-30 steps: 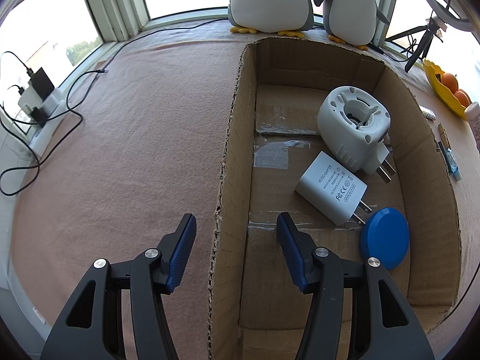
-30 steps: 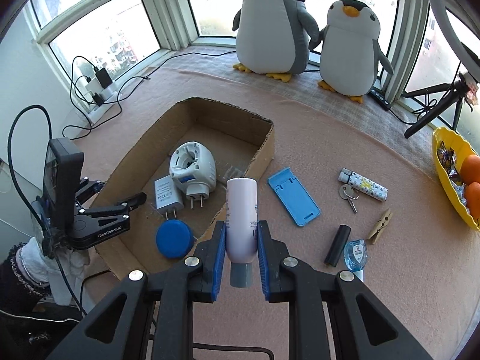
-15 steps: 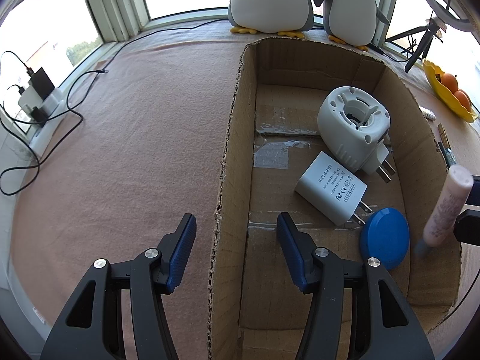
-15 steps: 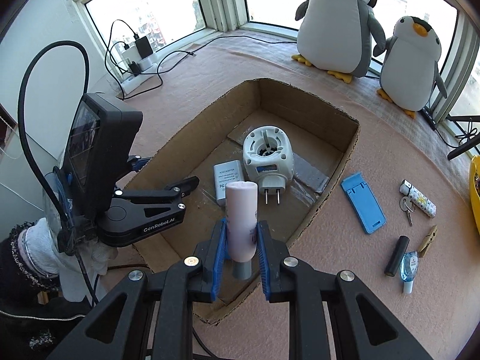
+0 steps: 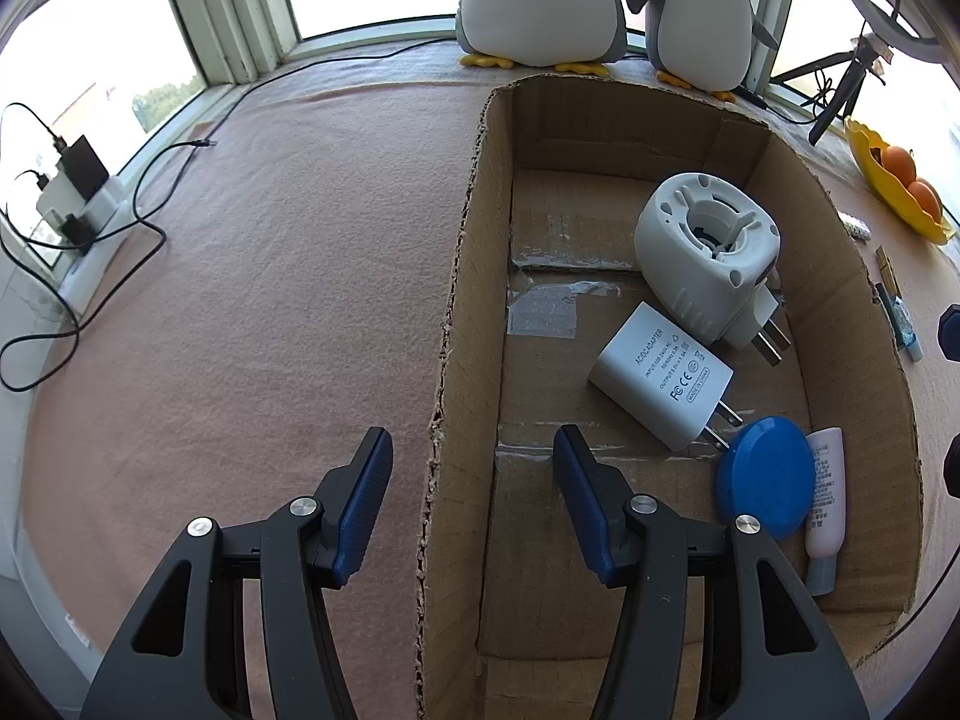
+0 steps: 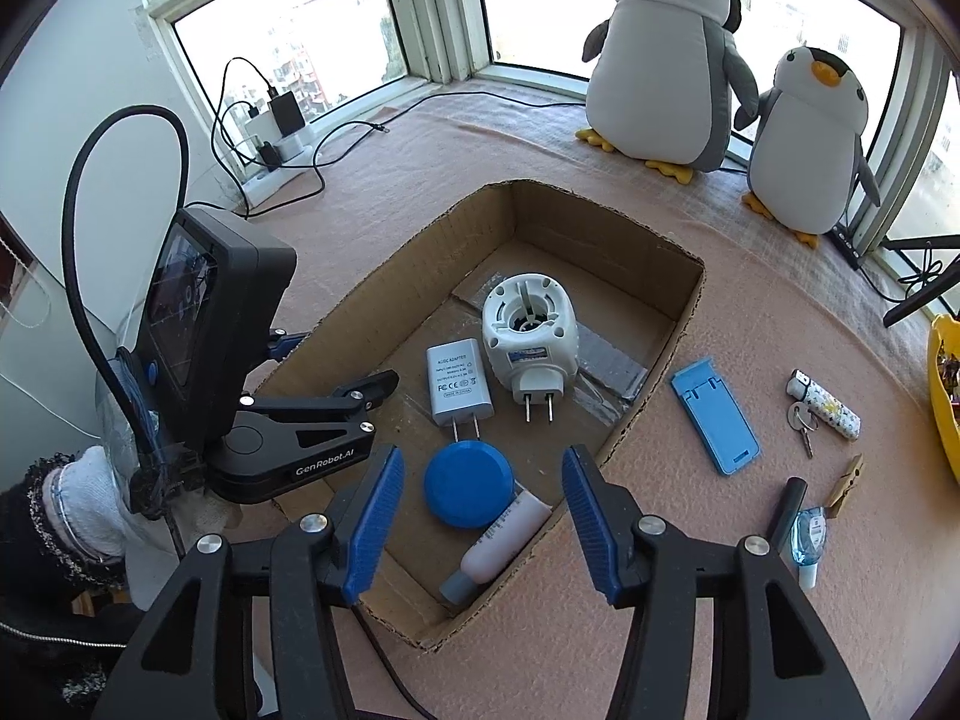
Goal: Organize rigid objects
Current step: 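Lower the lotion bottle into the box and open the right gripper, then move the right gripper to the blue sanitizer bottle and grasp it, then lift the blue sanitizer bottle with the right gripper over the box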
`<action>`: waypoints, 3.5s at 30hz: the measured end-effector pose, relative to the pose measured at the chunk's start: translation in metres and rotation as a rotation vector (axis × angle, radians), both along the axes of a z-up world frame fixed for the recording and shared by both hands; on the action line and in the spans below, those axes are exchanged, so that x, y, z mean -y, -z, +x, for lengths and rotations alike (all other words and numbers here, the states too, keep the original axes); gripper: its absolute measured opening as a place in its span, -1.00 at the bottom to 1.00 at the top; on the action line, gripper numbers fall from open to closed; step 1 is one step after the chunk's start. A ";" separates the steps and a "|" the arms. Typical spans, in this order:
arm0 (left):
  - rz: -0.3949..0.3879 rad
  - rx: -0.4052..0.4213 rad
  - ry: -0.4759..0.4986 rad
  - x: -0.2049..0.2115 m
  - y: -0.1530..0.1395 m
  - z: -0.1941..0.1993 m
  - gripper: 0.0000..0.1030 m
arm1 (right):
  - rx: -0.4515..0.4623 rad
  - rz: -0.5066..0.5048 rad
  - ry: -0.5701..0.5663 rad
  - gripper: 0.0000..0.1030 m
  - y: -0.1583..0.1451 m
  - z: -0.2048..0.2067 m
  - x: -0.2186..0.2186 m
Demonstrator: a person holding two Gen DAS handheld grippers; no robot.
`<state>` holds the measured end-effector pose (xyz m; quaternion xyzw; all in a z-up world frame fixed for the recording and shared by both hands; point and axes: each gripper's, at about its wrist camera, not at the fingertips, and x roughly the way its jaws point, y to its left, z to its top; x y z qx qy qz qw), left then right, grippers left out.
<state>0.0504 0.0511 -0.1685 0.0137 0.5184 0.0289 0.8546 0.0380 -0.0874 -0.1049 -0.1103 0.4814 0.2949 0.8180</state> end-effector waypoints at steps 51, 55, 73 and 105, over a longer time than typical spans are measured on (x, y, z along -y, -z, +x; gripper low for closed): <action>0.000 -0.005 -0.002 -0.003 0.002 -0.002 0.08 | -0.076 -0.167 0.319 -0.32 0.075 0.074 0.173; -0.001 -0.005 -0.003 -0.004 0.002 -0.002 0.08 | -0.085 -0.188 0.312 -0.40 0.079 0.078 0.168; -0.003 -0.004 -0.004 -0.004 0.002 -0.003 0.08 | -0.078 -0.172 0.328 -0.46 0.070 0.067 0.168; -0.001 -0.002 -0.003 -0.003 0.002 -0.002 0.08 | 0.035 -0.020 0.074 -0.46 -0.015 0.012 0.050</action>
